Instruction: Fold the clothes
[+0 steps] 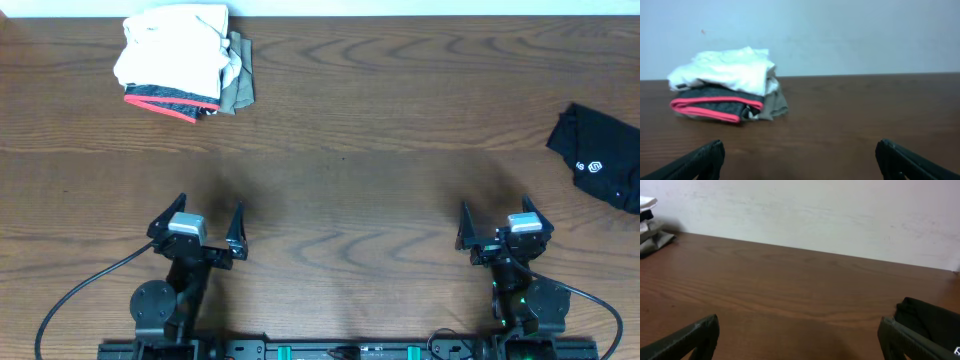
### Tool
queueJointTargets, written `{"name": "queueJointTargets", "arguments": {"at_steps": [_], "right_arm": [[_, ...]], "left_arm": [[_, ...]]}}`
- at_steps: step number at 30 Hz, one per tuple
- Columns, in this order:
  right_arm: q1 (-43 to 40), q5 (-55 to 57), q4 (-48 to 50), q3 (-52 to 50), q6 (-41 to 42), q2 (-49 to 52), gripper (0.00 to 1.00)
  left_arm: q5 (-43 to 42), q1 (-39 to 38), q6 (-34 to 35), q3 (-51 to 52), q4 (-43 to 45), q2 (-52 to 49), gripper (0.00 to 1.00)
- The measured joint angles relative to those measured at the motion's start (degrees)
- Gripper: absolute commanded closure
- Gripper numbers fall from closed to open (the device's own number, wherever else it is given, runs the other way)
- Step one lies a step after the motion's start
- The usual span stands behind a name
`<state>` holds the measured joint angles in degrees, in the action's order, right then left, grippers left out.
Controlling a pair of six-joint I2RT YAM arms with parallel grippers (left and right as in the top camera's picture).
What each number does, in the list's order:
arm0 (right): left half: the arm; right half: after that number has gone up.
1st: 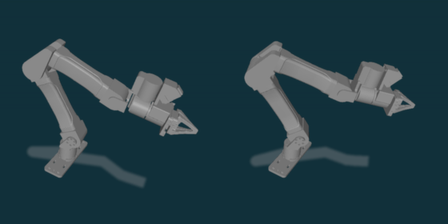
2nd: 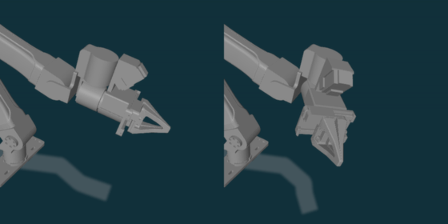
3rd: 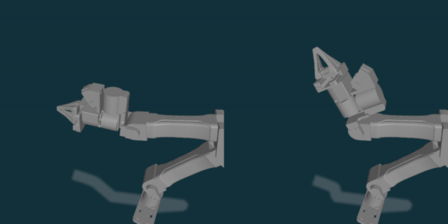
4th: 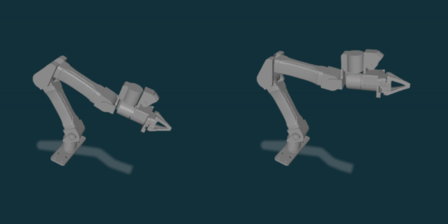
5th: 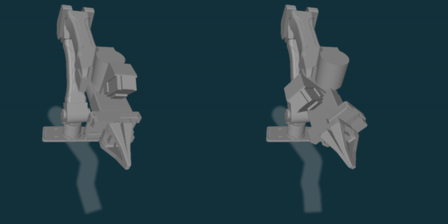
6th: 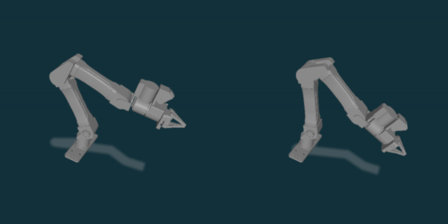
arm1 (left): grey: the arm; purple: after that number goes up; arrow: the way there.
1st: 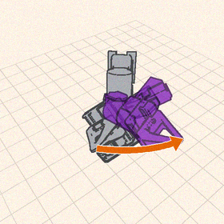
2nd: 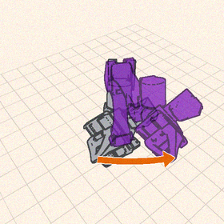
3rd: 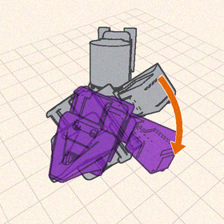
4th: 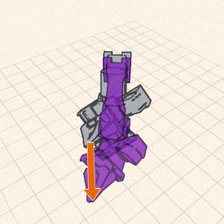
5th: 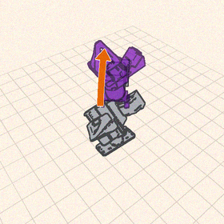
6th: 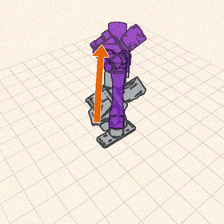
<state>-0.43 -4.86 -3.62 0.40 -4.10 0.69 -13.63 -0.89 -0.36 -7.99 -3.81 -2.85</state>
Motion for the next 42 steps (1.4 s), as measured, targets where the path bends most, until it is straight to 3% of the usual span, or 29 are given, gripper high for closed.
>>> {"name": "queueJointTargets", "arguments": {"at_steps": [9, 22, 29, 42], "right_arm": [[0.0, 0.0, 0.0, 0.0, 0.0, 0.0, 0.01], [0.0, 0.0, 0.0, 0.0, 0.0, 0.0, 0.01], [0.0, 0.0, 0.0, 0.0, 0.0, 0.0, 0.01], [0.0, 0.0, 0.0, 0.0, 0.0, 0.0, 0.01]], "left_arm": [[6.5, 0.0, 0.8, 5.4, 10.3, 2.1, 0.02], [9.8, 0.7, 1.2, 7.6, 9.6, 2.2, 0.02], [10.1, 2.6, 1.1, 7.4, 2.8, 2.2, 0.02], [10.2, 2.6, 1.2, 7.3, 2.7, 2.2, 0.02]]}}
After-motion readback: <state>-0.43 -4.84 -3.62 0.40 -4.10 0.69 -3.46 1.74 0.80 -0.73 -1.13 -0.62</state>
